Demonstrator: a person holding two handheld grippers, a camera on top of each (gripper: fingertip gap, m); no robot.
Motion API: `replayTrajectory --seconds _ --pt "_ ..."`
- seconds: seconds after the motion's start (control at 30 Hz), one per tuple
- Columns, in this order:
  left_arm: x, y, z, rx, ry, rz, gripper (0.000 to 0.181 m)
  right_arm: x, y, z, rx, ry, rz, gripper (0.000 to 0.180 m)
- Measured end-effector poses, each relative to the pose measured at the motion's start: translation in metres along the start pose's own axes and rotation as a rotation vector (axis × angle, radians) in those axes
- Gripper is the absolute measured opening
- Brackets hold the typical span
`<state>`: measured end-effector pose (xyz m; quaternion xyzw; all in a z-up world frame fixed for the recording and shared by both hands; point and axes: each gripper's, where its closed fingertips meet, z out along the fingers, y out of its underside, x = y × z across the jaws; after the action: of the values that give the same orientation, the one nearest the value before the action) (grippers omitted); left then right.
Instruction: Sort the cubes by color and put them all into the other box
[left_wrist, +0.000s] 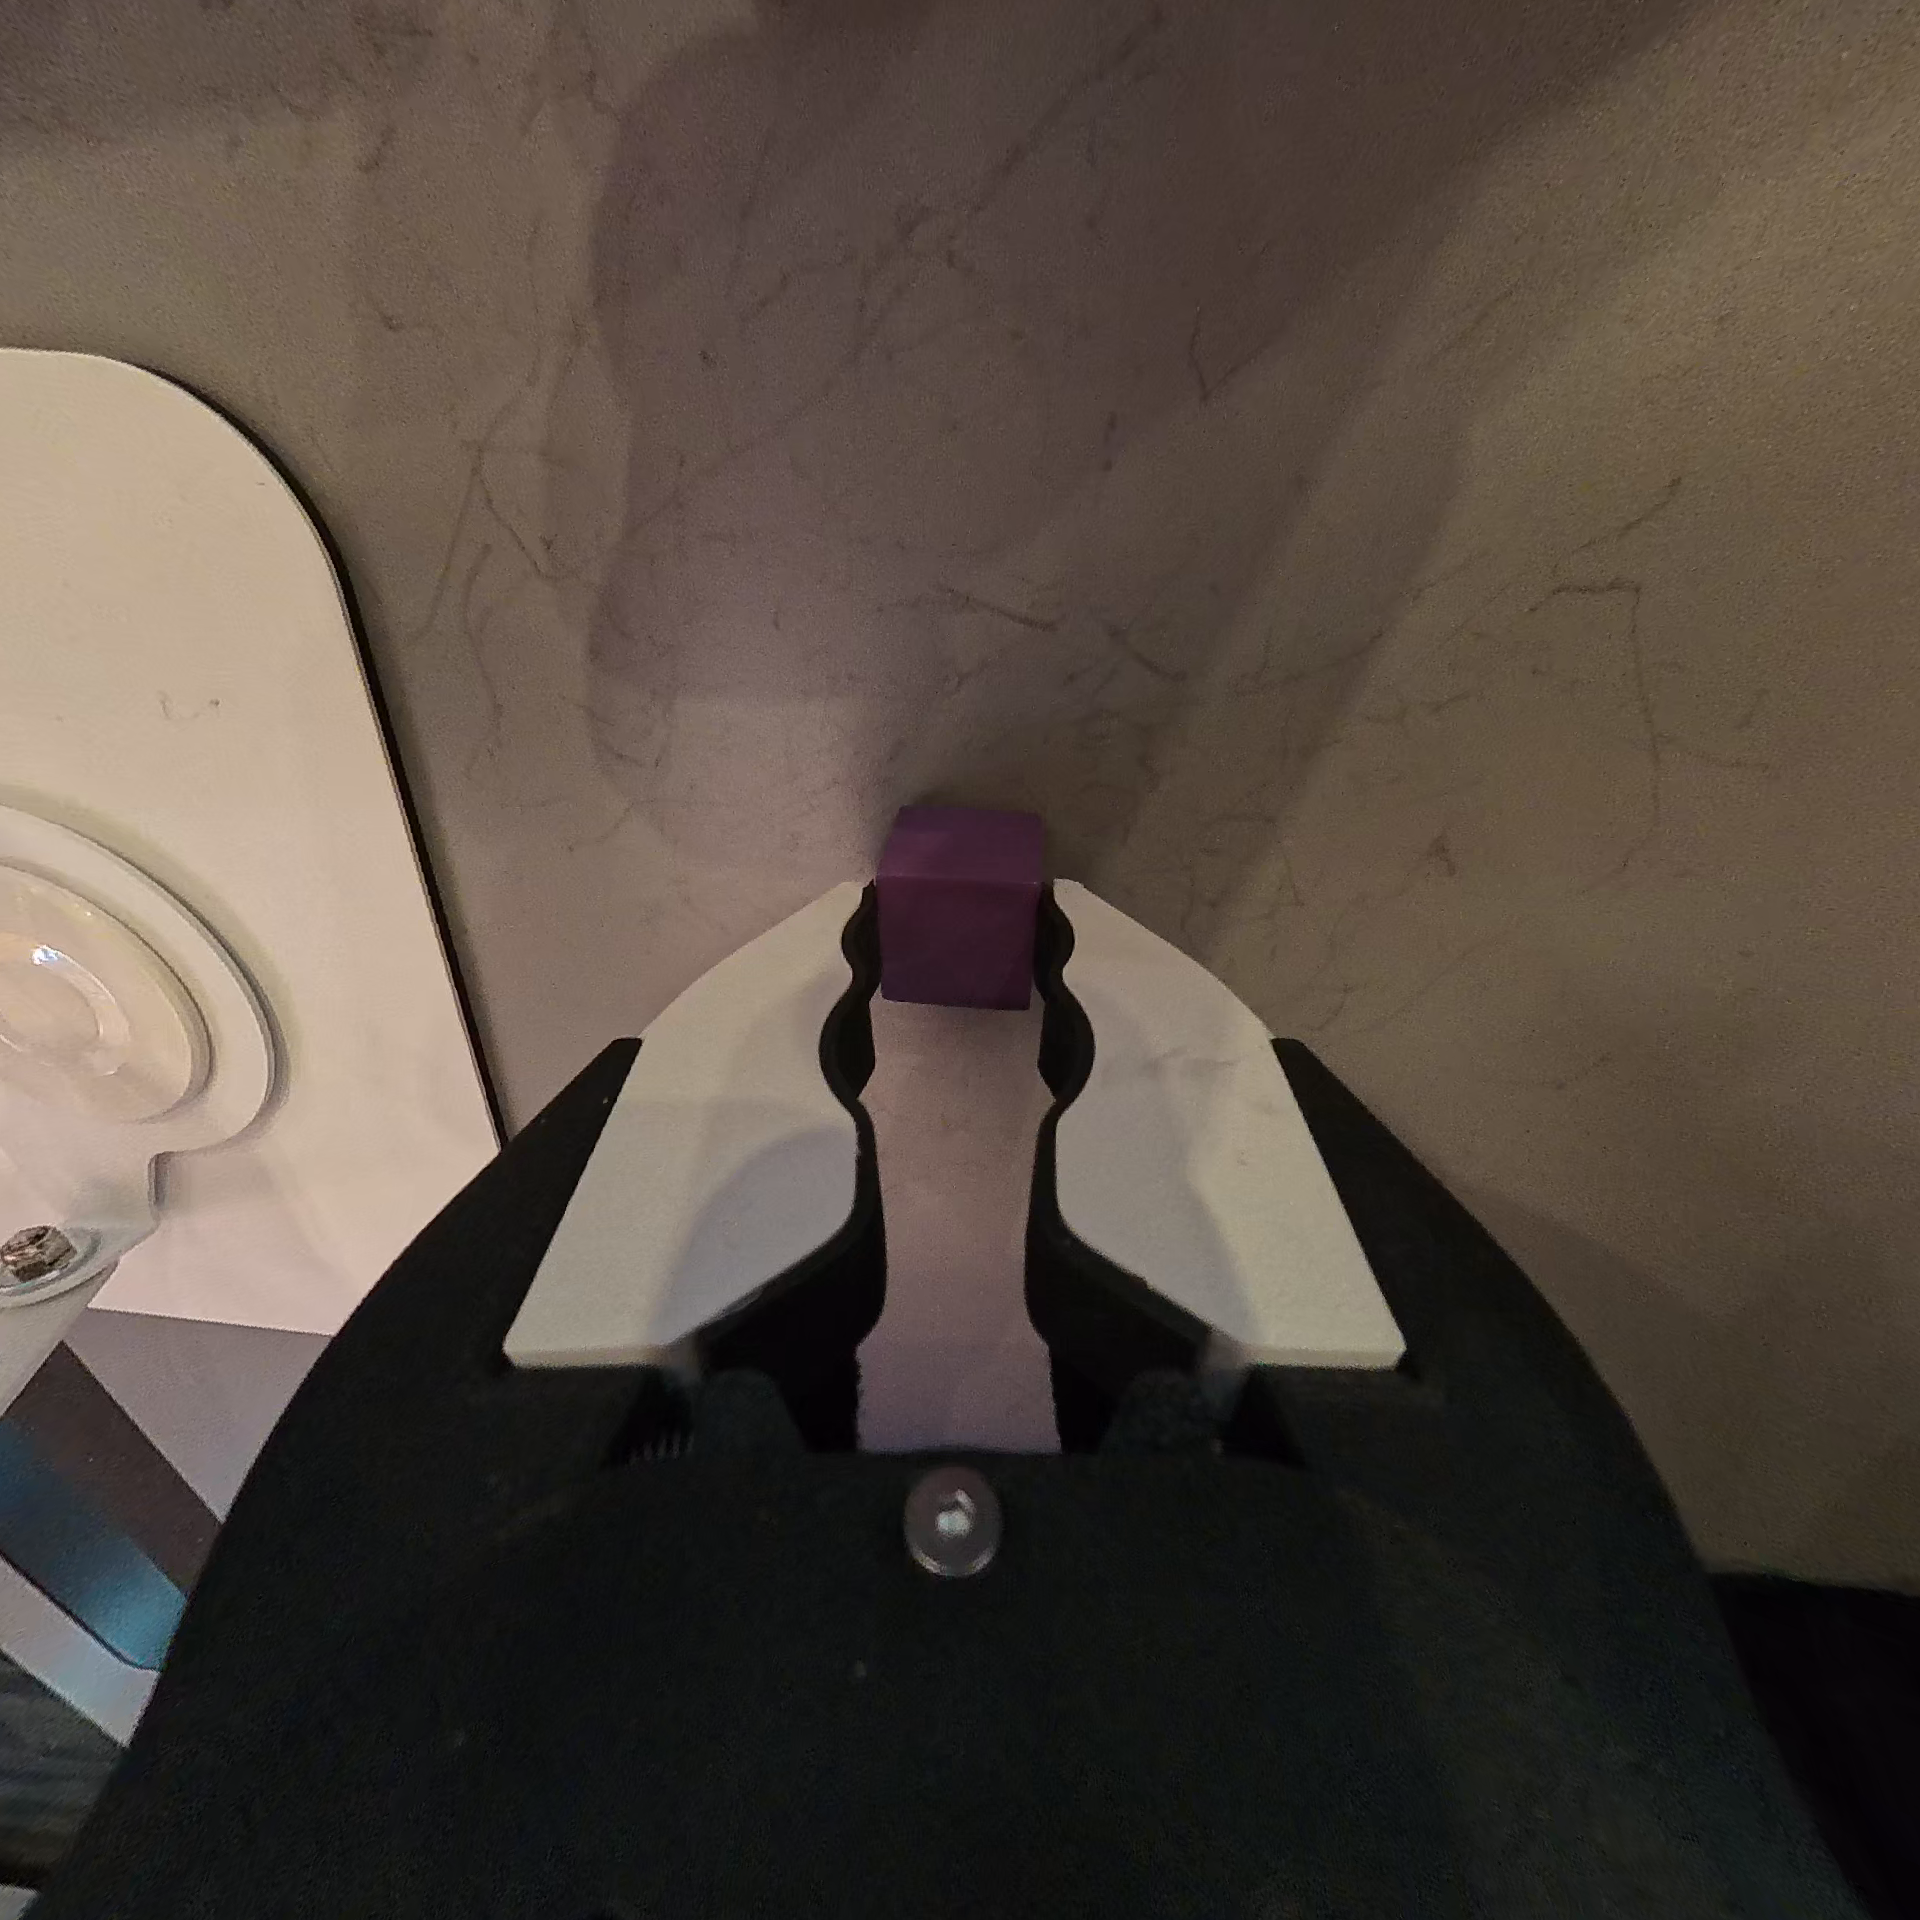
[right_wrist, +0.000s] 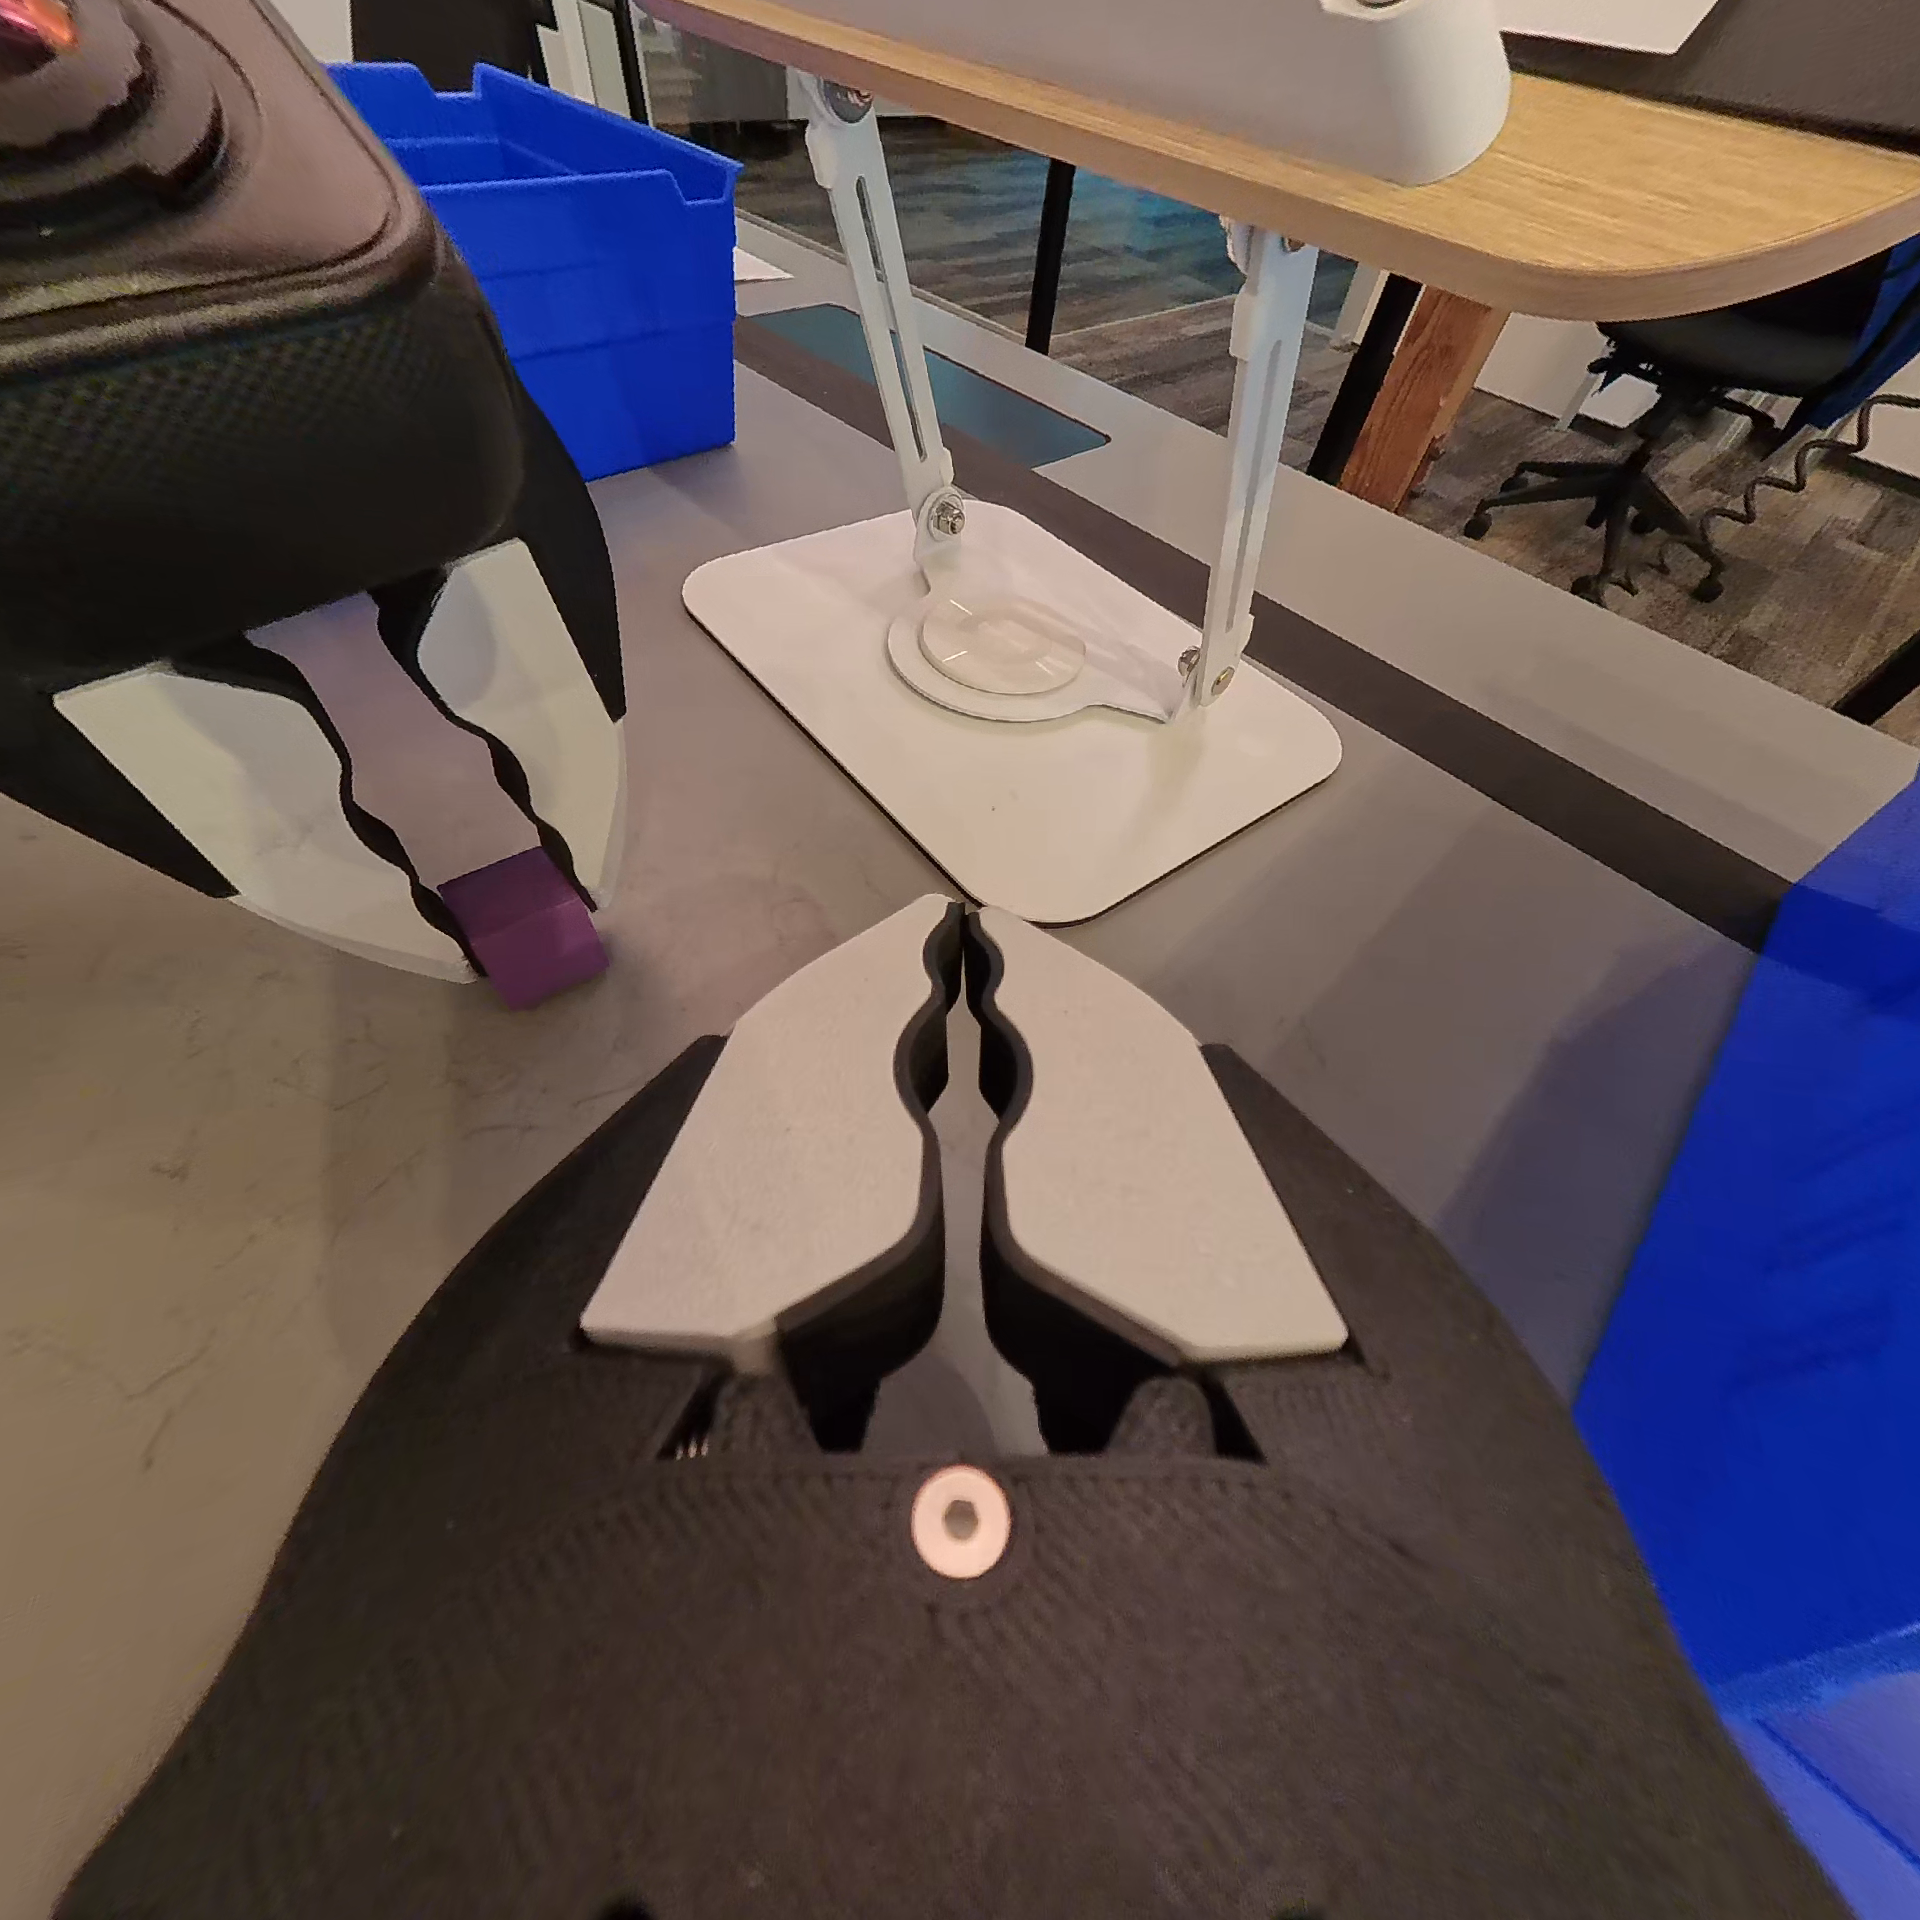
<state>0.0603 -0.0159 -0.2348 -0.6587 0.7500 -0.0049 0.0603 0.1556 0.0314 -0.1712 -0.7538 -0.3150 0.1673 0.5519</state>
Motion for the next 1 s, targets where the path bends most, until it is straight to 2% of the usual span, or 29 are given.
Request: replayTrajectory --seconds 0.03,0.4,0.5,0.57,0.63,0.77,1.0 --pt "0.0007 0.0000 -0.0001 -0.001 0.003 0.003 0.028 0.0001 -0.0001 0.0000 0.000 0.000 0.000 0.000" --pt "0.0027 -0.0014 0.0024 0.008 0.021 -0.005 0.029 -0.0001 -0.0003 -0.0002 0.002 -0.003 0.004 0.000" --pt "0.0024 -0.0008 0.0057 0.002 0.021 -0.011 0.037 0.0003 -0.0004 -0.0005 0.004 -0.003 0.007 0.000" --pt "0.0021 -0.0021 0.0058 0.007 0.019 -0.018 0.050 0.0005 -0.0005 -0.0006 0.004 -0.003 0.009 0.000" --pt "0.0020 -0.0019 0.0058 0.006 0.018 -0.019 0.051 0.0004 -0.0004 -0.0005 0.004 -0.004 0.008 0.000" --pt "0.0000 -0.0027 0.0041 0.014 0.007 -0.032 0.063 0.0003 -0.0004 -0.0006 0.004 -0.003 0.008 0.000" --pt "-0.0009 -0.0043 -0.0027 0.039 -0.001 -0.038 0.067 0.0002 -0.0004 -0.0007 0.003 -0.002 0.007 0.000"
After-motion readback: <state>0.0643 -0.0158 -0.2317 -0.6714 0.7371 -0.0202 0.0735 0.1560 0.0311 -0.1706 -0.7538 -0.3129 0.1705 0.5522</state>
